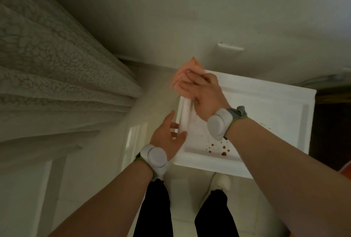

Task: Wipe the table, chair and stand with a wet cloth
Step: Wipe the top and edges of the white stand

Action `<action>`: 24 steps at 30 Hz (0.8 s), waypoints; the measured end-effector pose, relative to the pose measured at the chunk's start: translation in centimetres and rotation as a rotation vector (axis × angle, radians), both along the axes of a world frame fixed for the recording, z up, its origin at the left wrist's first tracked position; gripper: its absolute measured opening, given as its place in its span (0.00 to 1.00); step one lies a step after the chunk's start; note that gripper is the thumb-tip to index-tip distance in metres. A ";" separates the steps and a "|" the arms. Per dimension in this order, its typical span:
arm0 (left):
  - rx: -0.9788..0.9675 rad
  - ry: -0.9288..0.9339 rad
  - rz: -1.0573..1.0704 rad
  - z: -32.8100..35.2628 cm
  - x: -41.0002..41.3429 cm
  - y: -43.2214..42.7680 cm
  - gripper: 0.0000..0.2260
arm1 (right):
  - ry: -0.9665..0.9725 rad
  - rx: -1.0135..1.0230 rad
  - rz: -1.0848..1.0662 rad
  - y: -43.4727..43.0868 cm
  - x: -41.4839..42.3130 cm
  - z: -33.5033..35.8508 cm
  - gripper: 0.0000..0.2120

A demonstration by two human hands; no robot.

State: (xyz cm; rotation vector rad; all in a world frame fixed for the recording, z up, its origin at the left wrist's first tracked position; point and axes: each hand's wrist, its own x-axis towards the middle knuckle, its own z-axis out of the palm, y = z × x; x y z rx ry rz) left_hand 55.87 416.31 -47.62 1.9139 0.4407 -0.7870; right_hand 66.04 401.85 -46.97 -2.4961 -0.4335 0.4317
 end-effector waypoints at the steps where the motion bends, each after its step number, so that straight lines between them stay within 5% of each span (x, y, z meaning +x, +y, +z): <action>1: 0.014 0.010 -0.048 0.0 -0.5 0.3 0.30 | 0.001 -0.016 0.027 0.1 -0.1 0.1 0.32; 12: 0.039 -0.002 -0.114 -0.4 -1.5 0.3 0.21 | -0.226 -0.186 0.393 -1.9 -5.7 0.1 0.28; 18: 0.028 0.001 -0.108 -1.1 -1.9 0.4 0.26 | -0.211 -0.295 0.029 -0.3 -3.4 0.4 0.31; 24: 0.041 -0.006 -0.081 -0.8 -2.0 -0.1 0.26 | -0.184 -0.277 0.140 -2.7 -8.8 0.7 0.29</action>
